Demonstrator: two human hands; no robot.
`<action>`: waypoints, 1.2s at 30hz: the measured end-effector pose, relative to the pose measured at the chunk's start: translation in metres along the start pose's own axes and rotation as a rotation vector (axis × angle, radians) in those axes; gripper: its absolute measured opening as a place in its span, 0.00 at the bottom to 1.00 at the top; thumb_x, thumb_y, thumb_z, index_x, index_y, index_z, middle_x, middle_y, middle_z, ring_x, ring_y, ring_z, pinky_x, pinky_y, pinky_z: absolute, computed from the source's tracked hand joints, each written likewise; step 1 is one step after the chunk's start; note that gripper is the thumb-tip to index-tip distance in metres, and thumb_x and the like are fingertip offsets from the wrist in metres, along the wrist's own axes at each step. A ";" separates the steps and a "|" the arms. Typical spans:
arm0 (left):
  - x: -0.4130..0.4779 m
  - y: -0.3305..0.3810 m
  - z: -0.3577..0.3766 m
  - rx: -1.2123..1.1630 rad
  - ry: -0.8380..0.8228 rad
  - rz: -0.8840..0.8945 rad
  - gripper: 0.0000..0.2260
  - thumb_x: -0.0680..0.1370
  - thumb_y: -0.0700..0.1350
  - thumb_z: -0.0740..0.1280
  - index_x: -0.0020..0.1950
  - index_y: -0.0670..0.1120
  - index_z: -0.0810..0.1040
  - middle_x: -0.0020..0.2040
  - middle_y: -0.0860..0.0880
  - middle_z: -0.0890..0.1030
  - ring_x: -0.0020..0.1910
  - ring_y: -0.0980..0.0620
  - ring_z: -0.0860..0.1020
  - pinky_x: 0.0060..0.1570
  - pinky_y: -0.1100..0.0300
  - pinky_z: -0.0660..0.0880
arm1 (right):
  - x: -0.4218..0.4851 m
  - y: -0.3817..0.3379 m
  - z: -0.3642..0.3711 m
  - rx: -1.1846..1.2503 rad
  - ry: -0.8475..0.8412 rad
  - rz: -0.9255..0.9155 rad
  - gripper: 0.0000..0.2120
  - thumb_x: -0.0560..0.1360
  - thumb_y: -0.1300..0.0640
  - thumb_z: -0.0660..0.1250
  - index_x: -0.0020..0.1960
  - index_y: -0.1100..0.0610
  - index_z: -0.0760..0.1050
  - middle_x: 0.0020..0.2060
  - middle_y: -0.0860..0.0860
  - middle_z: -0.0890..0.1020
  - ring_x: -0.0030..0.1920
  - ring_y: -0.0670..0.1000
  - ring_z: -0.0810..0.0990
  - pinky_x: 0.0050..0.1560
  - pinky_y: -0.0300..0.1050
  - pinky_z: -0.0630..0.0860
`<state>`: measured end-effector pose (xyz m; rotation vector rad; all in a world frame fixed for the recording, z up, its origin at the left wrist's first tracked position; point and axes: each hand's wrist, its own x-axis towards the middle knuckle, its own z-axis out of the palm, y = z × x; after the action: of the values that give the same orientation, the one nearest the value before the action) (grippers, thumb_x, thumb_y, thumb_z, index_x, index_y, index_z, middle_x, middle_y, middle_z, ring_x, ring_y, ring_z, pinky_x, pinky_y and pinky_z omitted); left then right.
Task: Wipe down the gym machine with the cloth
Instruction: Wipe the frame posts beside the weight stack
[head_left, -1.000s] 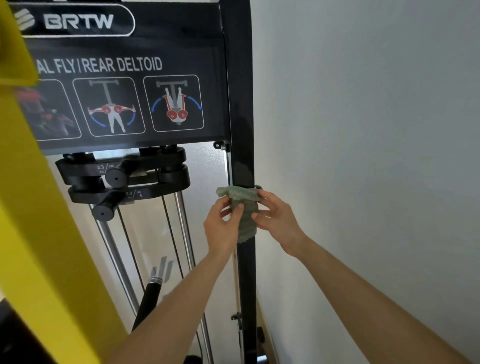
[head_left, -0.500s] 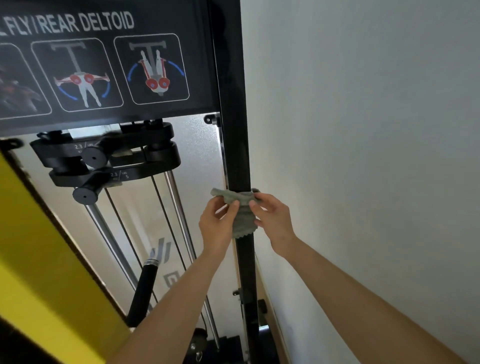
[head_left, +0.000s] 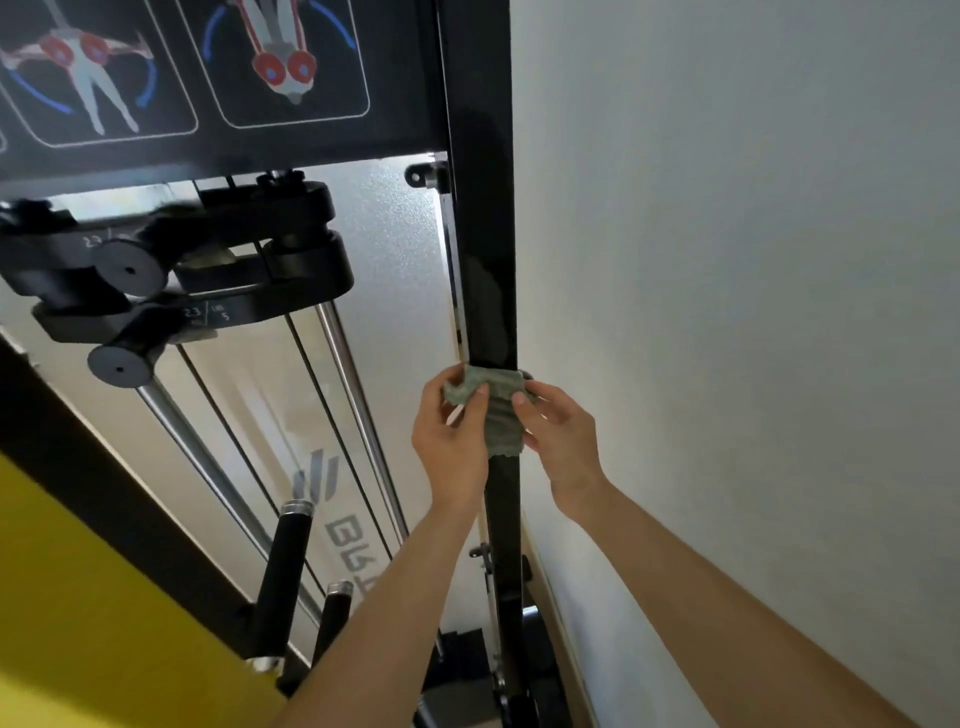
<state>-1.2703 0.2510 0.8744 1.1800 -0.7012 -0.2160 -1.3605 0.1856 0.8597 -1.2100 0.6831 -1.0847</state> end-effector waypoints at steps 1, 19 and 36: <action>0.002 -0.003 -0.002 -0.026 -0.006 -0.018 0.11 0.80 0.38 0.70 0.61 0.46 0.79 0.55 0.51 0.83 0.55 0.53 0.82 0.53 0.59 0.80 | -0.001 0.002 0.000 -0.001 0.005 0.003 0.08 0.78 0.55 0.71 0.57 0.49 0.81 0.53 0.48 0.85 0.52 0.46 0.85 0.46 0.39 0.81; -0.013 -0.037 -0.011 -0.087 0.172 -0.305 0.10 0.80 0.41 0.70 0.55 0.53 0.72 0.50 0.49 0.85 0.45 0.55 0.85 0.41 0.61 0.81 | -0.018 0.040 -0.013 -0.114 0.031 0.103 0.13 0.78 0.57 0.71 0.62 0.53 0.80 0.55 0.49 0.85 0.56 0.49 0.84 0.60 0.54 0.81; -0.057 -0.123 -0.040 0.158 -0.059 -0.308 0.11 0.78 0.37 0.71 0.60 0.44 0.79 0.56 0.50 0.83 0.59 0.55 0.82 0.58 0.59 0.80 | -0.015 0.106 -0.041 -0.131 -0.006 0.251 0.17 0.73 0.71 0.71 0.60 0.59 0.79 0.54 0.54 0.84 0.56 0.52 0.84 0.60 0.55 0.81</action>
<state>-1.2661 0.2627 0.7335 1.4364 -0.5936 -0.4612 -1.3717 0.1822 0.7456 -1.2012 0.8873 -0.8373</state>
